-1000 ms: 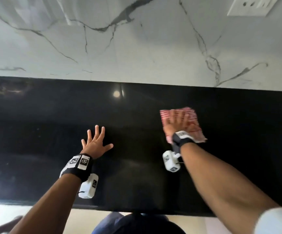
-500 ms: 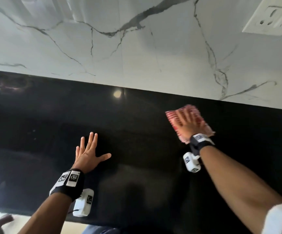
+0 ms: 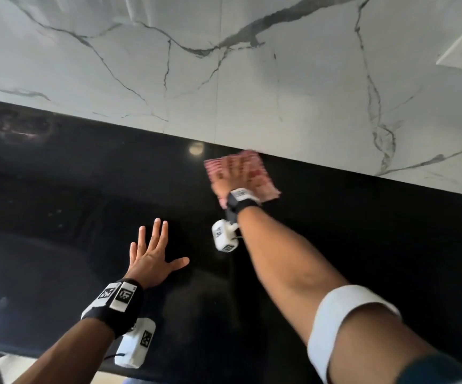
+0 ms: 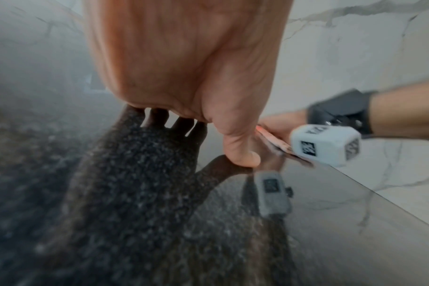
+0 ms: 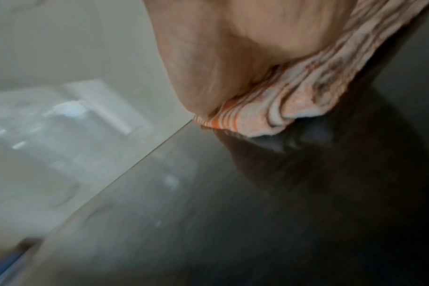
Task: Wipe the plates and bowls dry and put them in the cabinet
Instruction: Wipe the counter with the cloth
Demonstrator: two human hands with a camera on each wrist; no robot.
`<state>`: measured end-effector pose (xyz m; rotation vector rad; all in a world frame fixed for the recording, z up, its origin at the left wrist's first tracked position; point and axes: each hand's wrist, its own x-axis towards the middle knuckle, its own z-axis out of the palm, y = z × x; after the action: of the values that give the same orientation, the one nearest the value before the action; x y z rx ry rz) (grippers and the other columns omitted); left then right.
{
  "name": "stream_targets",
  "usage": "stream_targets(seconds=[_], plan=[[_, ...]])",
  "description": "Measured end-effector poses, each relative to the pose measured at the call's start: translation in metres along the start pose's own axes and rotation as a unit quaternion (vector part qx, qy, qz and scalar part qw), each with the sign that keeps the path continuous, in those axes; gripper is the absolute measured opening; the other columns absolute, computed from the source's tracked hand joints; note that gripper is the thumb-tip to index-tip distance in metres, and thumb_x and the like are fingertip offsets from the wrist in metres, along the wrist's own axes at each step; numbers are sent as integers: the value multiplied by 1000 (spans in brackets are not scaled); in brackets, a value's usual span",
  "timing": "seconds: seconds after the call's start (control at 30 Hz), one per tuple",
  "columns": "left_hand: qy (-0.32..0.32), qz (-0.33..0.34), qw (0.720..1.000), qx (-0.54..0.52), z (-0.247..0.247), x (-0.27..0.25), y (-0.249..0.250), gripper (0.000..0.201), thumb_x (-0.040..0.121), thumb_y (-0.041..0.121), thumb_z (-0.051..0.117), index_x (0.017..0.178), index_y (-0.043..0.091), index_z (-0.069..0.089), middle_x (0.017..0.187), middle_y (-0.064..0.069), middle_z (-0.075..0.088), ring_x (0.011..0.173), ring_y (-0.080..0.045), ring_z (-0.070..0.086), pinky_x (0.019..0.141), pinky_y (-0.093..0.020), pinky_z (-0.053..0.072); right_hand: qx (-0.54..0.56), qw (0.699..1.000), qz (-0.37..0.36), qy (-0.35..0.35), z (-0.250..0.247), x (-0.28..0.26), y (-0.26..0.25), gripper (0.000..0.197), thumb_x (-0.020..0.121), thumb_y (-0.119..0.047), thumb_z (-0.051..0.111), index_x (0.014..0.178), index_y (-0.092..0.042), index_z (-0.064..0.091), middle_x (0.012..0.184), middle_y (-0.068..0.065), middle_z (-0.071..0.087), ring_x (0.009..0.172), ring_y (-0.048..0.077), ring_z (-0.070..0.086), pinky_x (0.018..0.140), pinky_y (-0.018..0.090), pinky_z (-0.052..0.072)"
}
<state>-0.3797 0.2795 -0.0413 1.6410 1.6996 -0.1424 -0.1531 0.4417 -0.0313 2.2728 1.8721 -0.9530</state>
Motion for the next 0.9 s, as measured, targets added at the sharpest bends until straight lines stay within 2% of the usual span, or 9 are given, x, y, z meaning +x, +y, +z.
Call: stream_targets(seconds=[0.13,0.27,0.33,0.4,0.5,0.57,0.67,0.83,0.9], plan=[[23,20,999,-11,2,-1,-3,115,91,67,63,164,28,-17,168,15,-27,157,-23,-27,127,-49,-7,-54,990,-122,-41,38,-44,-84,61,103,-60,16,158,-47,-7,166,-12,-25,152,22,-27,116,61,-22],[22,28,999,3,-18,-5,-15,123,87,62,73,165,25,-15,172,6,-23,158,-24,-23,128,-52,-3,-104,980,-168,-38,43,-49,-21,65,96,-70,13,154,-53,-10,165,-20,-23,154,16,-22,120,59,-13],[44,19,998,34,-39,-2,-26,128,83,64,75,164,27,-17,171,7,-26,157,-26,-26,127,-52,-6,-153,979,-133,11,33,-44,33,70,95,-61,15,156,-45,-17,167,-10,-24,154,26,-23,120,64,-3],[57,-1,998,38,-61,5,-40,131,79,65,79,165,29,-14,171,7,-25,157,-27,-27,127,-52,-6,-168,983,-52,45,8,-34,89,71,98,-46,21,157,-37,-17,167,-1,-26,152,36,-24,120,66,-4],[31,-28,999,23,-80,18,-57,135,74,65,83,166,32,-10,172,7,-23,158,-31,-24,128,-56,0,-154,985,66,46,-31,-20,136,83,96,-27,47,158,-44,-6,166,1,-27,151,45,-23,117,71,0],[20,-25,999,18,-82,21,-64,136,72,65,84,165,33,-10,172,7,-23,158,-32,-22,128,-59,2,-88,986,133,44,-38,-11,118,81,98,-38,49,157,-46,-7,166,-1,-28,151,40,-26,117,72,-3],[39,-14,999,11,-79,21,-66,135,72,64,85,166,33,-8,173,8,-20,159,-32,-21,127,-59,2,48,970,225,83,-44,0,70,70,101,-62,26,159,-41,-7,168,-1,-23,153,33,-24,118,67,-12],[33,-14,999,13,-81,22,-63,136,71,62,86,167,31,-5,174,5,-18,159,-35,-19,126,-61,4,65,984,165,18,-38,34,-17,79,101,-60,26,161,-25,-10,166,10,-26,151,41,-24,121,62,-11],[34,-13,999,11,-81,22,-64,136,70,61,87,167,30,-4,174,5,-18,159,-35,-18,126,-61,4,54,990,132,10,-25,37,-64,79,100,-58,28,161,-25,-11,166,11,-26,151,40,-26,120,61,-14]])
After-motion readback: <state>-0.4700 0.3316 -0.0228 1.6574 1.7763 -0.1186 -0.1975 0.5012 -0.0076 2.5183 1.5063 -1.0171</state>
